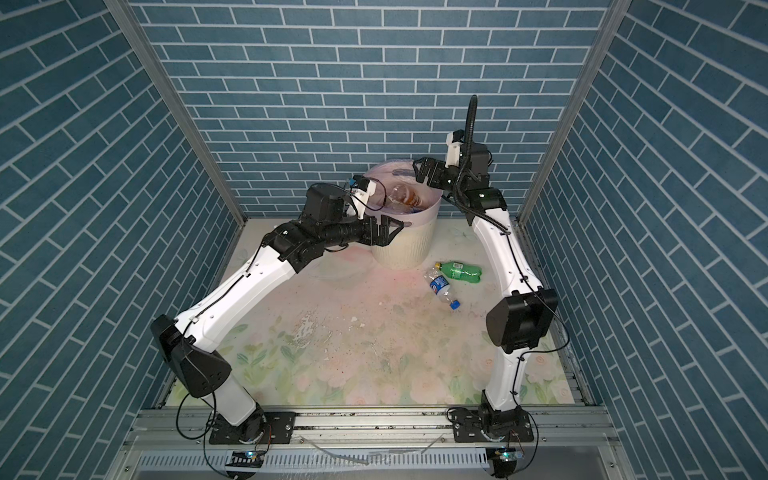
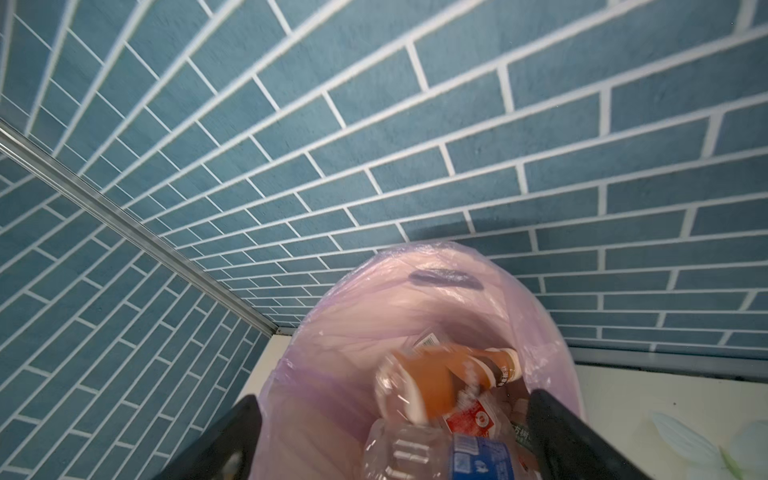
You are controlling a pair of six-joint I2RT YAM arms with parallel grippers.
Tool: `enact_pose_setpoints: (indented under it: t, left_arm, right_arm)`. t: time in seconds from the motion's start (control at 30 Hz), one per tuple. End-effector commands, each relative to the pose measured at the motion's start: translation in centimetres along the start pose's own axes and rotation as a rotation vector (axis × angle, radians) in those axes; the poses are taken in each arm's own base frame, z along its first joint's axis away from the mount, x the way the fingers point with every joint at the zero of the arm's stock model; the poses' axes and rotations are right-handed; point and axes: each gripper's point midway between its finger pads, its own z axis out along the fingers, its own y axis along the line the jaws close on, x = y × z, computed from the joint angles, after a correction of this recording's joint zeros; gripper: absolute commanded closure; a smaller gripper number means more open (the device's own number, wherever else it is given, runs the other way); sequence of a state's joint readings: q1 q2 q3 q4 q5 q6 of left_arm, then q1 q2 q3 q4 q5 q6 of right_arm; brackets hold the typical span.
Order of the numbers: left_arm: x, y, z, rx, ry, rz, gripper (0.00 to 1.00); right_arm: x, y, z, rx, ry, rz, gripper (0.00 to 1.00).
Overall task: Throw the plastic bottles in the bin
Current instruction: 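Raise the Nescafe bottle with the right gripper while the left gripper opens, then open the right gripper above the bin to drop the Nescafe bottle, then lower the right gripper toward the green Sprite bottle beside the bin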
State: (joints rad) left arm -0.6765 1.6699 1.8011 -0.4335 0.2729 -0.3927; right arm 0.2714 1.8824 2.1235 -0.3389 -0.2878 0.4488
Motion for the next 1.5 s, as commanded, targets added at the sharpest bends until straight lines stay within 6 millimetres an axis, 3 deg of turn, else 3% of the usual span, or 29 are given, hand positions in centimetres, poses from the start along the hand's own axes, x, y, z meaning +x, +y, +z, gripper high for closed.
enact_pose_setpoints:
  t: [0.0,0.4,0.67,0.77,1.0,1.2,1.3,1.47]
  left_arm:
    - [-0.5,-0.3,-0.4,0.012,-0.027,-0.007,0.01]
    - [0.2,0.2,-1.4,-0.007,-0.036,-0.026,0.01]
    - [1.3,1.0,-1.3,-0.028,-0.039,-0.047,0.01]
    - [2.1,1.4,-1.0,-0.031,-0.024,-0.058,0.01]
    - [4.9,2.2,0.4,-0.014,0.02,-0.131,0.01]
    - [7.6,3.2,1.4,-0.001,0.045,-0.21,0.01]
    - [8.9,3.8,1.8,-0.011,0.065,-0.248,0.01]
    - [10.4,4.5,2.4,-0.022,0.091,-0.288,0.01]
  right_arm:
    - [-6.1,3.8,-5.4,-0.053,-0.163,-0.049,0.01]
    - [-5.3,3.7,-6.6,-0.038,-0.155,-0.051,0.01]
    - [-1.9,1.3,-8.5,0.057,-0.104,-0.051,0.01]
    - [0.5,-0.5,-9.7,0.118,-0.069,-0.038,0.01]
    - [9.1,-5.6,-12.4,0.299,0.023,0.031,0.01]
    - [18.5,-8.9,-12.7,0.352,0.215,0.1,0.01]
    - [22.6,-9.4,-12.6,0.332,0.295,0.141,0.01]
    - [26.9,-11.4,-12.8,0.381,0.387,0.139,0.01]
